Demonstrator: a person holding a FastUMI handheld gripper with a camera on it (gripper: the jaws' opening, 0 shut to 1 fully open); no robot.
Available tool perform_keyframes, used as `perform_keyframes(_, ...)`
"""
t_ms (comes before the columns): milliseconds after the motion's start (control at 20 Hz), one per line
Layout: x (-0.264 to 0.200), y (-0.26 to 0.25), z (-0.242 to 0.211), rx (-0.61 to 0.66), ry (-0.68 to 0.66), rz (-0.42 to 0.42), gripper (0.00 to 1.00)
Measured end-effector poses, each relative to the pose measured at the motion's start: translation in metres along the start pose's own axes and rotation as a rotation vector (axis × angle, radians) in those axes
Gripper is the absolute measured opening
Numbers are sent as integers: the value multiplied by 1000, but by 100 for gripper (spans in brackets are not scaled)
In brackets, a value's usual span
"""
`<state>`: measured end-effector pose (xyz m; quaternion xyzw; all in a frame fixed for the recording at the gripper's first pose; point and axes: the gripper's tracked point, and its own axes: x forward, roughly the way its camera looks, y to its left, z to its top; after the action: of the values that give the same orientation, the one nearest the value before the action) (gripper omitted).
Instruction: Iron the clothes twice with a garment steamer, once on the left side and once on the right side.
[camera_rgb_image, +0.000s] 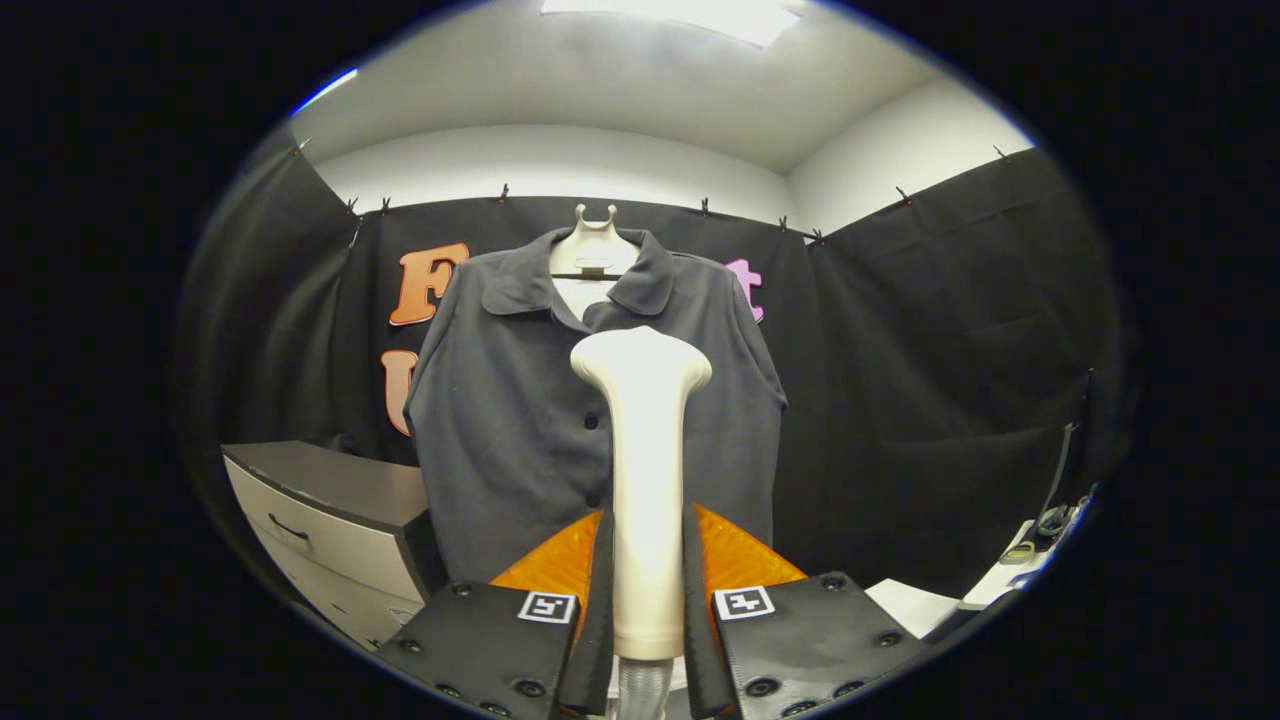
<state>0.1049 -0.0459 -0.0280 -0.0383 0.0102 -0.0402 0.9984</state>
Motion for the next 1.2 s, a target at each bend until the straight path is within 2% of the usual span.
perform_keyframes(300, 36, -4, 7, 61, -8, -7, 37)
perform_keyframes(700, 78, -16, 0, 26, -13, -14, 37)
perform_keyframes(1200, 88, -18, -14, 12, -11, -26, 37)
